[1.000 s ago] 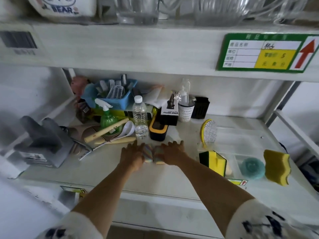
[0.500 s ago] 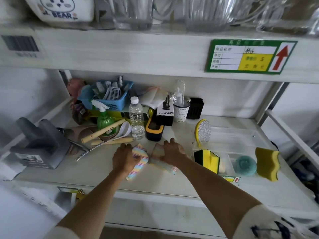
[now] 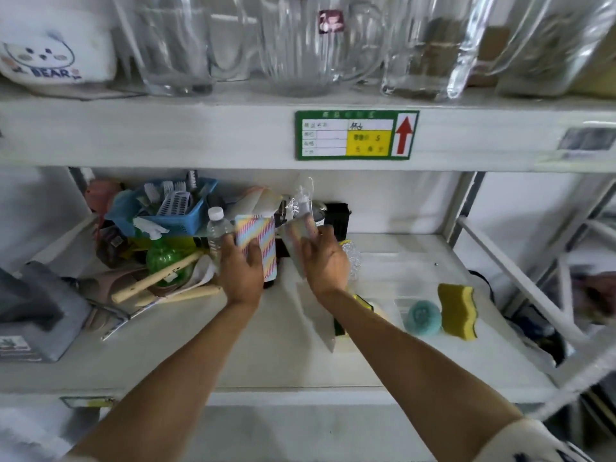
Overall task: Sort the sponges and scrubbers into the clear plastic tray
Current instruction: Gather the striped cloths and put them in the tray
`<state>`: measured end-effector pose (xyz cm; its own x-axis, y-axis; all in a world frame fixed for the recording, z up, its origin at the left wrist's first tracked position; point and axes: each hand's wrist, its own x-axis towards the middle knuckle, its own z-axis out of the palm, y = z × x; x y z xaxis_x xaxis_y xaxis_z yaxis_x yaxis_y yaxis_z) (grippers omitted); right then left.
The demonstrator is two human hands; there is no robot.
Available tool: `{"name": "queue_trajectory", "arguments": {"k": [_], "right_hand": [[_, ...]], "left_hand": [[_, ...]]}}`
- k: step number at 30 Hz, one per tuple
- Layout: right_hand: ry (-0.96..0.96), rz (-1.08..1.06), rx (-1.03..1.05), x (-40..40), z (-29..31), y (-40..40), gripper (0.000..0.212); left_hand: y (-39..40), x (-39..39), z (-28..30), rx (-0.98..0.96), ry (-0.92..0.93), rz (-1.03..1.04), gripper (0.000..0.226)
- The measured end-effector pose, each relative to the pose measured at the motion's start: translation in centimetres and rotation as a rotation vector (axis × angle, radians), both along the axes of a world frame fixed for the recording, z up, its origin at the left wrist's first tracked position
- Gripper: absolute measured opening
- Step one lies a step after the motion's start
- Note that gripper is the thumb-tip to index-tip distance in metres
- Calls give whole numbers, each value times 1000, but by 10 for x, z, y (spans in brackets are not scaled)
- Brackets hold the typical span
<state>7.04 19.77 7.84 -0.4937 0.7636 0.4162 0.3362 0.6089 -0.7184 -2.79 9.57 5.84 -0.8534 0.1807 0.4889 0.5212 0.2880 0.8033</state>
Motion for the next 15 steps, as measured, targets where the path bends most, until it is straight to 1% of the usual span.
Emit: {"name": "queue_trajectory", "arguments": {"k": [2, 4, 6, 8, 11, 15], "right_hand": [[33, -56, 81, 16, 8, 20, 22], [16, -99, 191, 34, 13, 43, 21], [-60, -131, 312, 54, 15, 69, 20], [-145, -160, 403, 73, 14, 93, 20], [-236, -196, 461, 99, 9, 127, 17], [-338, -185, 450, 124, -1, 165, 18]], "left_hand": [[25, 9, 16, 25, -12, -13, 32], [51, 23, 31, 13, -18, -11, 31], [75, 37, 44, -6, 7, -42, 28], [97, 45, 51, -59, 74, -104, 27], [129, 57, 56, -177, 138, -185, 28], [167, 74, 57, -309, 182, -334, 33]]}}
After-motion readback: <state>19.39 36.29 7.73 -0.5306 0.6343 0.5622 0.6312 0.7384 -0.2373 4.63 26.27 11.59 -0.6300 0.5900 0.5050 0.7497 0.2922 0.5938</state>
